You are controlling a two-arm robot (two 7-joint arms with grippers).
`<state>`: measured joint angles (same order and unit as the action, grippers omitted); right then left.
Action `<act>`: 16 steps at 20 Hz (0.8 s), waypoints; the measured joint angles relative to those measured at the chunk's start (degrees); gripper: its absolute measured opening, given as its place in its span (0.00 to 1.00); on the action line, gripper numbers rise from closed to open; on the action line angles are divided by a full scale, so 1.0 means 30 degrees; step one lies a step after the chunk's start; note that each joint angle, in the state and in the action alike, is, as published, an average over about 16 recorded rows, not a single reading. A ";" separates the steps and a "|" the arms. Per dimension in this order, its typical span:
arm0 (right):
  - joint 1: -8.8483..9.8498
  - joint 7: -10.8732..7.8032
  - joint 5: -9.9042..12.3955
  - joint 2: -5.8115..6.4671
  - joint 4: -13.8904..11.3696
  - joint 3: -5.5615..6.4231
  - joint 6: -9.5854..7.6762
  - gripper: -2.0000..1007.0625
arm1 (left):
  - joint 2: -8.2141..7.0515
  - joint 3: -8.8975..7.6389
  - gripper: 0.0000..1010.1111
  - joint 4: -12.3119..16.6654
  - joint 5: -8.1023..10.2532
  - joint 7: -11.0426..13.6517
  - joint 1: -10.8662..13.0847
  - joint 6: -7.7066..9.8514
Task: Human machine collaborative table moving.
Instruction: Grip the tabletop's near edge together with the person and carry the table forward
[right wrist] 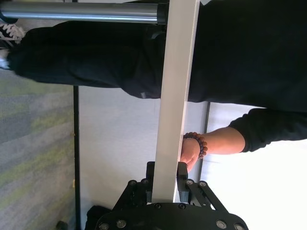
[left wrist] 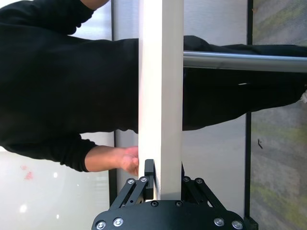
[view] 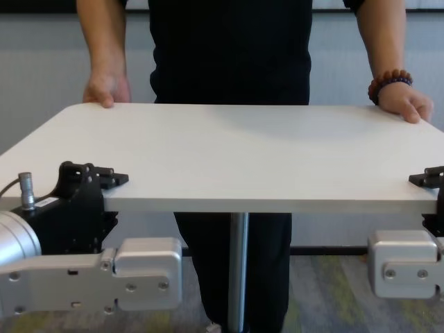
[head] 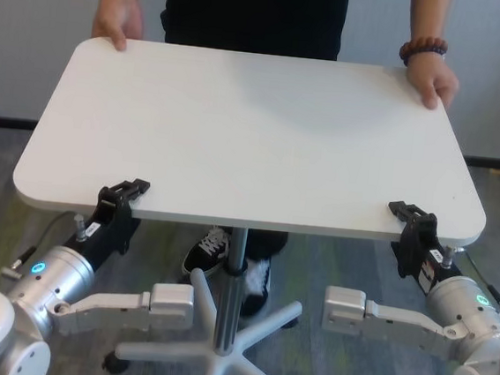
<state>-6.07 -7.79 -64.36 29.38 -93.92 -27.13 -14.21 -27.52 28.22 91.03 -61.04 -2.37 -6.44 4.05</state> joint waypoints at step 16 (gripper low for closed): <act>-0.1796 0.0093 -0.0177 -0.0740 0.2154 -0.0413 0.0692 0.24 | 0.0699 0.0788 0.25 -0.1993 -0.0041 -0.0435 -0.1817 -0.0105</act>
<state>-11.46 -7.51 -64.89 27.16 -87.46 -28.37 -12.14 -25.42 30.59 85.05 -61.16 -3.67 -11.89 3.74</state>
